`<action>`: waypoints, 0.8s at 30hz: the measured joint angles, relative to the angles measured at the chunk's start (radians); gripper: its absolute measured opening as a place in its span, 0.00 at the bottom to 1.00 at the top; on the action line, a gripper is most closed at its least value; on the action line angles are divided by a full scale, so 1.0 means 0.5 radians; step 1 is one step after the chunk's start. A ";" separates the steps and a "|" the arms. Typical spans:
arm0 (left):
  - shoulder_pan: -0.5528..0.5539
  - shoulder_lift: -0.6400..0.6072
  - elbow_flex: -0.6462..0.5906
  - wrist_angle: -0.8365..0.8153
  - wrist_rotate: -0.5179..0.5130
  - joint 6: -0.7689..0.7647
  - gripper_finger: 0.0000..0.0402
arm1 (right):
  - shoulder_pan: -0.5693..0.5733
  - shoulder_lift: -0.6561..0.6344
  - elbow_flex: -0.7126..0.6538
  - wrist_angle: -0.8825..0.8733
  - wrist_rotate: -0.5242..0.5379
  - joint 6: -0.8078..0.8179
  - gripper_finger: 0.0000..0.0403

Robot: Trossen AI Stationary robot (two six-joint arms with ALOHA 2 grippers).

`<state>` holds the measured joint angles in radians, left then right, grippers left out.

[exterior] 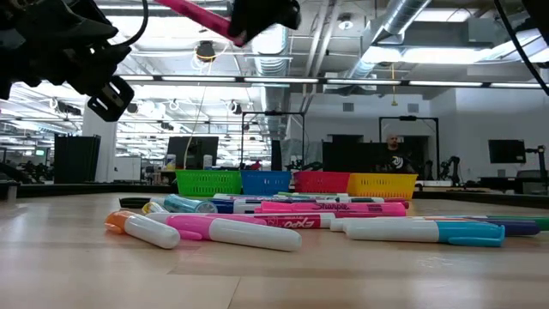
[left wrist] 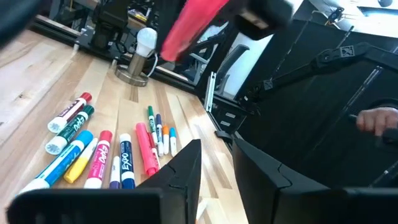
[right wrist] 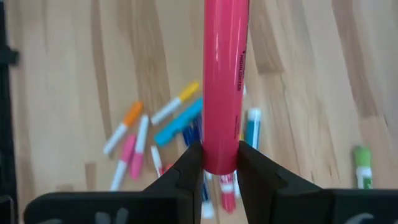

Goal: Pick & Place Markers
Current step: Put the top large pink highlighter pen into the yellow bin

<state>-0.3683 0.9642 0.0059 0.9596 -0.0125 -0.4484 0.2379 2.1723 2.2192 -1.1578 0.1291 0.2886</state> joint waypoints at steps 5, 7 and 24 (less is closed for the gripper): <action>0.000 0.000 0.000 0.001 -0.032 0.005 0.28 | 0.000 0.000 0.025 0.188 0.002 -0.009 0.16; 0.000 0.000 0.000 0.002 -0.055 0.005 0.29 | 0.000 -0.001 0.032 0.252 0.005 -0.016 0.16; 0.000 -0.187 0.116 0.220 -0.184 0.530 0.37 | -0.001 -0.039 0.031 0.324 0.115 -0.069 0.16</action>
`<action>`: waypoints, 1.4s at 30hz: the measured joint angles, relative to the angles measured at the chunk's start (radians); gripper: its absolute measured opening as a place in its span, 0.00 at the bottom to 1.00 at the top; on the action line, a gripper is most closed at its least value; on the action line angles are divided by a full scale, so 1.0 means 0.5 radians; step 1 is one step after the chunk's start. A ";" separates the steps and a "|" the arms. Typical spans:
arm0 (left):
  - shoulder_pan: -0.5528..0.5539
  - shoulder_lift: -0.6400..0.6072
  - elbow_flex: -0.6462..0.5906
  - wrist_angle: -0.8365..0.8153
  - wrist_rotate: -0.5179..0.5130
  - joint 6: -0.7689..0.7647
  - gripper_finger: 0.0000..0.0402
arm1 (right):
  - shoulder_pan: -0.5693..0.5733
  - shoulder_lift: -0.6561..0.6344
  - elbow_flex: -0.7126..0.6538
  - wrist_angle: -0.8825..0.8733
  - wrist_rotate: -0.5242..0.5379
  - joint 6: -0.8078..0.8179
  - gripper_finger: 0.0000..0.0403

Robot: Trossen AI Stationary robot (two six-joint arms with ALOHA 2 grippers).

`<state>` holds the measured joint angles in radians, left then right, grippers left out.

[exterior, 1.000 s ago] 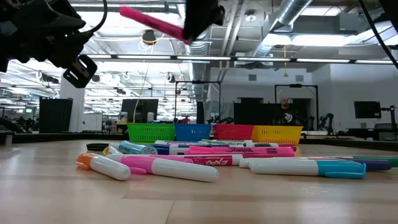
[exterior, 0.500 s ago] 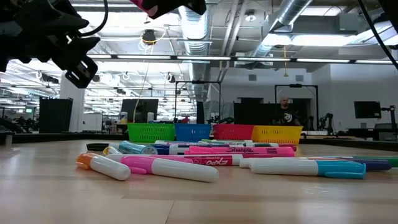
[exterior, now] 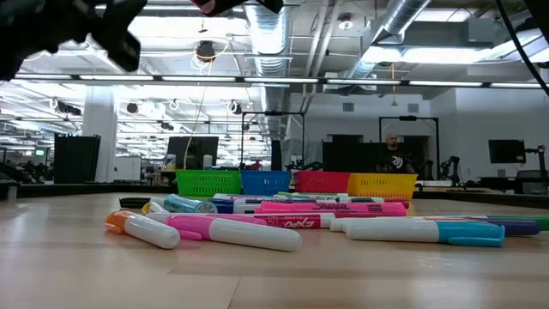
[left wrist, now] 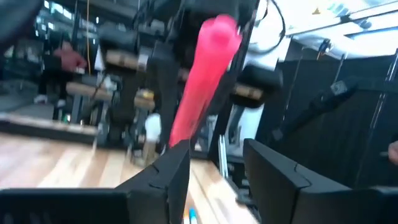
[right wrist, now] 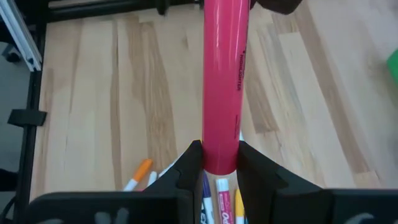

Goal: Pick & Place Markers
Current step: Put the top large pink highlighter pen into the yellow bin

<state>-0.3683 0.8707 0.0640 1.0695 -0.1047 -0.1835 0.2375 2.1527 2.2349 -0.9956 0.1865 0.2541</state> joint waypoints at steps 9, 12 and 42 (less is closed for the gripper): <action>0.000 0.056 0.143 -0.032 -0.001 0.142 0.46 | 0.025 -0.003 0.000 0.027 0.000 -0.001 0.16; 0.000 0.056 0.144 -0.043 -0.024 0.143 0.48 | 0.039 -0.024 -0.002 0.023 0.000 -0.002 0.16; 0.007 0.057 0.372 -0.430 -0.226 0.194 0.49 | 0.034 -0.611 -0.002 -0.246 0.646 -0.210 0.16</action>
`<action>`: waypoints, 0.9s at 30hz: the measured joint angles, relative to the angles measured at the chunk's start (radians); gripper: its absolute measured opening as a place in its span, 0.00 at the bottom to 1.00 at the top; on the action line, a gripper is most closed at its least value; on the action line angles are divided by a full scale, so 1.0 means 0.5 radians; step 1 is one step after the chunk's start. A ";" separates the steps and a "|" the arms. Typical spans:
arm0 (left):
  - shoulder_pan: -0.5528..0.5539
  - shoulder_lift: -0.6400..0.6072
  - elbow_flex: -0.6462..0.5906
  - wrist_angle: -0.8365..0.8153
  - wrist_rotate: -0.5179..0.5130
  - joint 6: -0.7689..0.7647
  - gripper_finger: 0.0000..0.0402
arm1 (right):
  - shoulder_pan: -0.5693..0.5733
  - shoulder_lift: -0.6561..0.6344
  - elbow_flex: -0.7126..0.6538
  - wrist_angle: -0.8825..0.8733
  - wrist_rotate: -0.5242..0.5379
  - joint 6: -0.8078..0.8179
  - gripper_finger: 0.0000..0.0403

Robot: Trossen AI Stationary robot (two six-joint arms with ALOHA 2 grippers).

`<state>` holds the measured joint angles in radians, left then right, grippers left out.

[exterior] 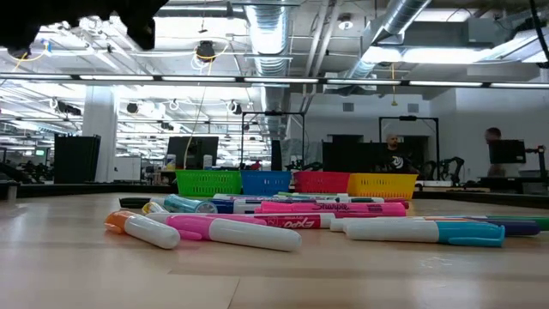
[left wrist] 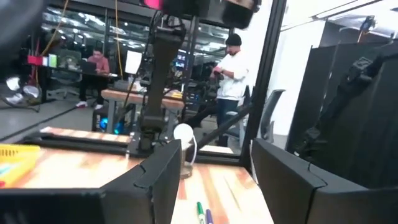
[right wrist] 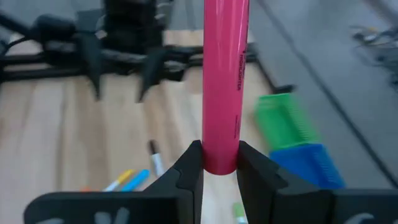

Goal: Pick & Place Markers
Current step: Put the top large pink highlighter pen into the yellow bin

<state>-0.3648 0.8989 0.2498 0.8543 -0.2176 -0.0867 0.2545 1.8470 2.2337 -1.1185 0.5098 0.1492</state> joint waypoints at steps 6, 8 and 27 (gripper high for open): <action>0.090 0.000 0.085 -0.108 -0.037 0.001 0.49 | 0.000 -0.220 0.000 -0.214 0.261 0.021 0.16; 0.115 -0.001 0.105 -0.148 -0.036 0.001 0.49 | 0.000 -0.275 0.000 -0.316 0.357 0.066 0.16; 0.328 0.239 0.287 -0.159 -0.036 -0.015 0.49 | -0.782 -1.267 -1.650 0.161 -0.003 -0.025 0.16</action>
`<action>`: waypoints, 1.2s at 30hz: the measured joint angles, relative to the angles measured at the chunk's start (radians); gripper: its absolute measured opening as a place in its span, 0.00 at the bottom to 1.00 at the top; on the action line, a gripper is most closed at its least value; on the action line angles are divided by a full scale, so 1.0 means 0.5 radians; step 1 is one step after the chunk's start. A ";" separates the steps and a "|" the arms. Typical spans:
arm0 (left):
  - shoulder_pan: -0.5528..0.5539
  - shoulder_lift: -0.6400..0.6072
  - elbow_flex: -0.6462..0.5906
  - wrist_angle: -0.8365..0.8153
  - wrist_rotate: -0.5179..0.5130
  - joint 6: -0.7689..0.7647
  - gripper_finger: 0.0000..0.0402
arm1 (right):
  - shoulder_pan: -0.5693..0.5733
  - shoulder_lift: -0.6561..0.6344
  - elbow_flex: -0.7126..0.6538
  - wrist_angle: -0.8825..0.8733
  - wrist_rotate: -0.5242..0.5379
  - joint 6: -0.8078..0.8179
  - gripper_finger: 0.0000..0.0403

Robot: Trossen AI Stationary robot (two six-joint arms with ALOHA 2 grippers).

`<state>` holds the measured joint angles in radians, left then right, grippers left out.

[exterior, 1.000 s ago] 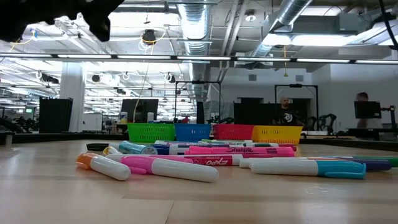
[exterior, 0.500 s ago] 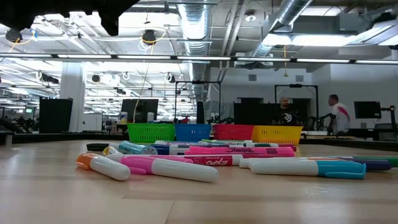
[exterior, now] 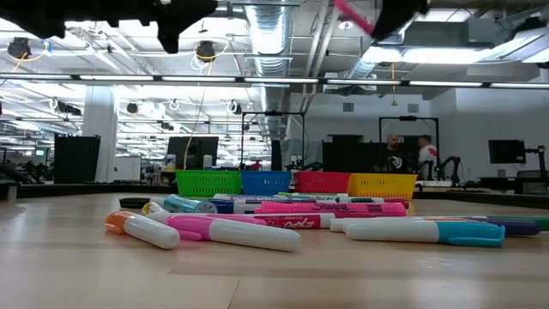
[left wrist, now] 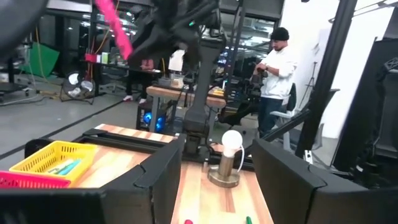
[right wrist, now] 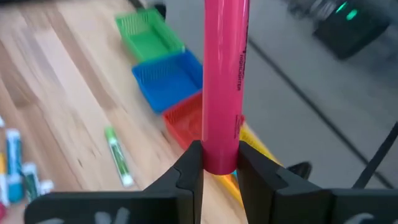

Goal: Pick & Place Markers
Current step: Put the top large pink highlighter pen into the yellow bin

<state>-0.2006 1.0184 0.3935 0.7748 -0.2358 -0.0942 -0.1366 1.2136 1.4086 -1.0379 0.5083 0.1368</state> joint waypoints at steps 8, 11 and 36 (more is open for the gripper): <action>0.056 0.178 0.095 0.006 -0.004 -0.100 0.49 | -0.721 0.036 -0.351 0.133 -0.622 -0.581 0.16; 0.069 0.222 0.107 0.008 -0.051 -0.155 0.49 | -0.911 0.142 -0.361 0.134 -0.718 -0.812 0.16; 0.057 0.258 0.107 0.037 -0.203 -0.212 0.49 | -1.325 1.101 -0.361 0.170 -0.382 -1.521 0.17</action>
<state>-0.1719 1.1477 0.4469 0.7933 -0.3370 -0.2005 -0.7990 1.7643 1.2282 -0.9527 0.3172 -0.6238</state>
